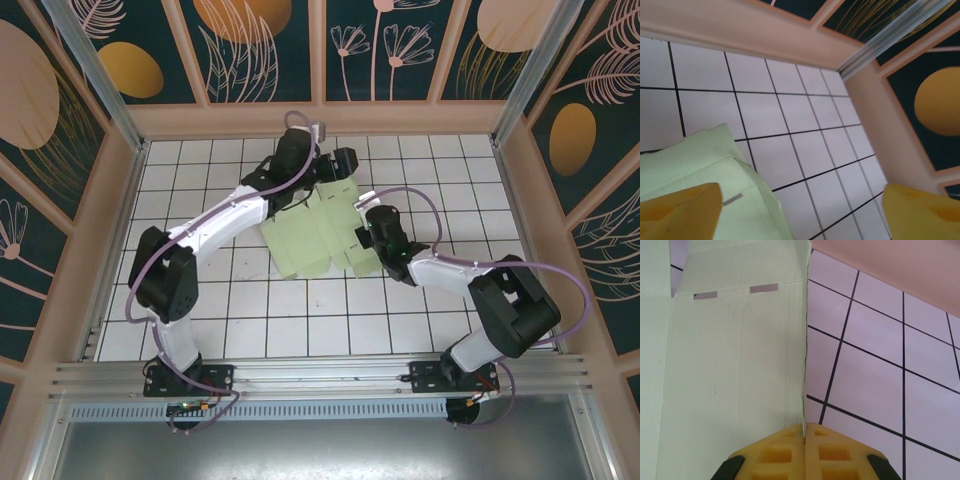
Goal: Fold the paper box
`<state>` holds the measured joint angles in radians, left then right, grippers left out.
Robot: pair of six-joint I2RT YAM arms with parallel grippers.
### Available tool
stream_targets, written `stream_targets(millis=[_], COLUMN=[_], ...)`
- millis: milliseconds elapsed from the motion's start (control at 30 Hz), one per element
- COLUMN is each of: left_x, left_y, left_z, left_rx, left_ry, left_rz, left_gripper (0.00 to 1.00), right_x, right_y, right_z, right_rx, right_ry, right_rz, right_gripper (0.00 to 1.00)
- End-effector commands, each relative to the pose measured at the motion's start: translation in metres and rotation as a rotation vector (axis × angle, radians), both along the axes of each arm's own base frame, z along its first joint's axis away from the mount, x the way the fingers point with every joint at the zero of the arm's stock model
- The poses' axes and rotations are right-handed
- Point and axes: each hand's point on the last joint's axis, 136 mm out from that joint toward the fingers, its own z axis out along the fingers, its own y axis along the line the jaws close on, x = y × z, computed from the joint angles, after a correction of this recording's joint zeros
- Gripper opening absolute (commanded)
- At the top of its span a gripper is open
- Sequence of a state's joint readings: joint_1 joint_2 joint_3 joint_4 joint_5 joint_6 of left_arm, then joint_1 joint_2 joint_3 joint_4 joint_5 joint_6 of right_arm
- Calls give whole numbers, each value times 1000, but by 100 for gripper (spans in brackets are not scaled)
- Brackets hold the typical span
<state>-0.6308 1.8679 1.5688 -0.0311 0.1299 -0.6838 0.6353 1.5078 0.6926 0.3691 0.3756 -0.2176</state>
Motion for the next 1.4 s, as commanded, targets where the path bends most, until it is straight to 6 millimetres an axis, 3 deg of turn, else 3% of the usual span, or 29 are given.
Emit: stream_targets(millis=[0,333,633,1200,1367], left_x=[9,34,19,-9,-14], left_y=[-12,-34,-35,-39,-44], left_z=[-8,-50,-83,-113,-113], left_rx=[74,236,256,136,80], left_ry=[-13,91,205,401,424], left_rz=[-58,-129,-178,-177,-190], left_gripper=[76,61,58,46,44], right_x=[-1,0,2,8,9], right_y=[6,13,9,8,9], right_z=[3,-3,-4,2,4], right_rx=[-30,-63,-88,-117,-125], right_ry=[-41,-33,-42,-72,-74], right_rz=[12,26,12,1,4], right_gripper=[0,0,0,0,0])
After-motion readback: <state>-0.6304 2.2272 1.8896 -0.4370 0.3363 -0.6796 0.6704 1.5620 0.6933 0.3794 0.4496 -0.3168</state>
